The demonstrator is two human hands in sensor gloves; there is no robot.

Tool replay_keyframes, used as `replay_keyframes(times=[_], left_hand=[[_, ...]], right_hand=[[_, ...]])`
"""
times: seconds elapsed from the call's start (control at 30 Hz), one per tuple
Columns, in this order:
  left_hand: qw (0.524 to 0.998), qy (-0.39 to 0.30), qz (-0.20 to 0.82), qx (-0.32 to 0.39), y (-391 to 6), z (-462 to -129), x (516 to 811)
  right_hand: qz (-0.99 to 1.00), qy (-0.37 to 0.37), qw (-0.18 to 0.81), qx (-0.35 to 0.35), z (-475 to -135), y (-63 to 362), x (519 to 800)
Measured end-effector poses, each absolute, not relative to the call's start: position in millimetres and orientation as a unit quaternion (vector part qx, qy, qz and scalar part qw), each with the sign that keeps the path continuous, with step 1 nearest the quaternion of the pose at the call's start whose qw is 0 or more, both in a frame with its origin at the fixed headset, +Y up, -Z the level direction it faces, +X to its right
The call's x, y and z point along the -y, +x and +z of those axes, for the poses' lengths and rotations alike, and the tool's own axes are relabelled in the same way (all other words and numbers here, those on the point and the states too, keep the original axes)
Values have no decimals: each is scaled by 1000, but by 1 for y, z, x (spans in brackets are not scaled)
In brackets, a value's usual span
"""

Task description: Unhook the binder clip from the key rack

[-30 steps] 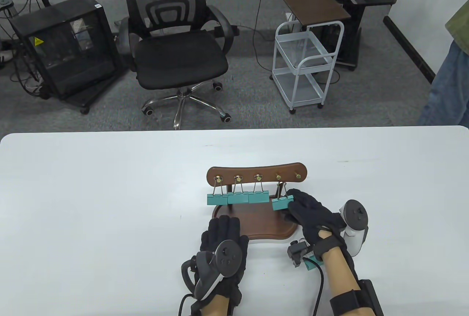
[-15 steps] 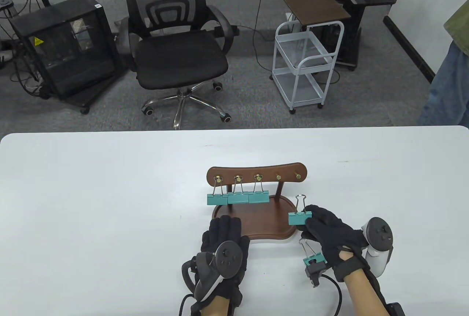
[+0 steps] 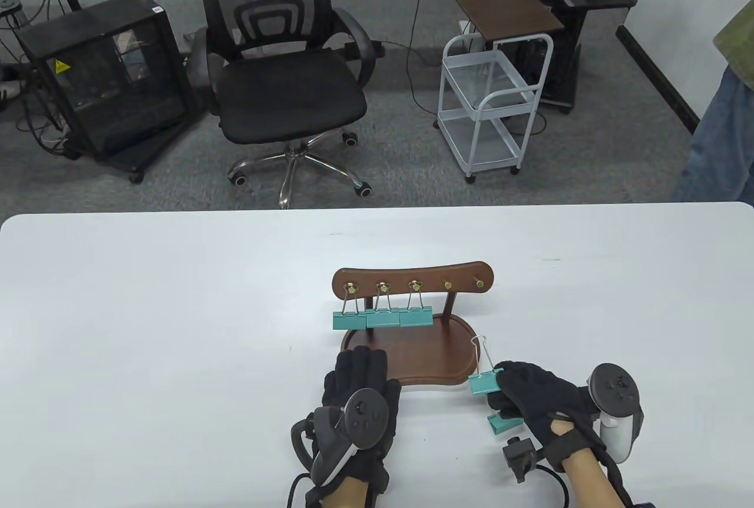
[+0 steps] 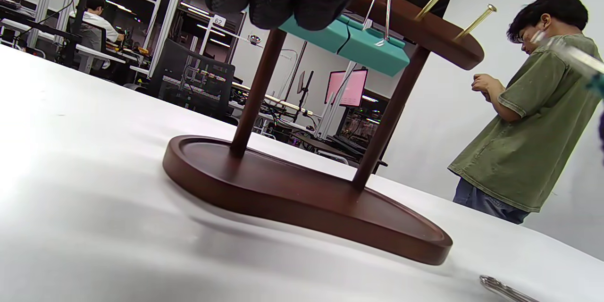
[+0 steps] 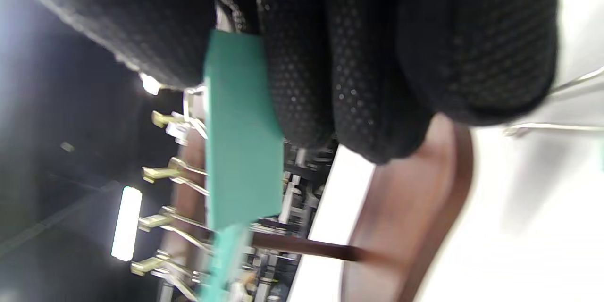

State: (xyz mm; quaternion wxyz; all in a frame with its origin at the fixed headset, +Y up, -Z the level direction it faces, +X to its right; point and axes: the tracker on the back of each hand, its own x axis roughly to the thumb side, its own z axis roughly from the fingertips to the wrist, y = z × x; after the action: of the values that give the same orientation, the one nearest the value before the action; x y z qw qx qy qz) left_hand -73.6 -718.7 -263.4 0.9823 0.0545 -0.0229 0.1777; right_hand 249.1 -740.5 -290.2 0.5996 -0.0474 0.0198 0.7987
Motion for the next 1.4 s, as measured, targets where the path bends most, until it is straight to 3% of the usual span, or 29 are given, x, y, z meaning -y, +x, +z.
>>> replay_keyframes(times=[0.23, 0.47, 1.0, 1.4], left_hand=[[982, 54, 178, 23, -74, -263, 719], [982, 56, 182, 21, -75, -264, 718], [981, 57, 183, 20, -76, -263, 718], [982, 54, 181, 20, -75, -263, 718]], right_hand=[[894, -84, 438, -47, -289, 233, 739], [931, -106, 340, -79, -291, 215, 742], [955, -111, 263, -77, -294, 194, 747], [984, -73, 160, -38, -294, 180, 741]])
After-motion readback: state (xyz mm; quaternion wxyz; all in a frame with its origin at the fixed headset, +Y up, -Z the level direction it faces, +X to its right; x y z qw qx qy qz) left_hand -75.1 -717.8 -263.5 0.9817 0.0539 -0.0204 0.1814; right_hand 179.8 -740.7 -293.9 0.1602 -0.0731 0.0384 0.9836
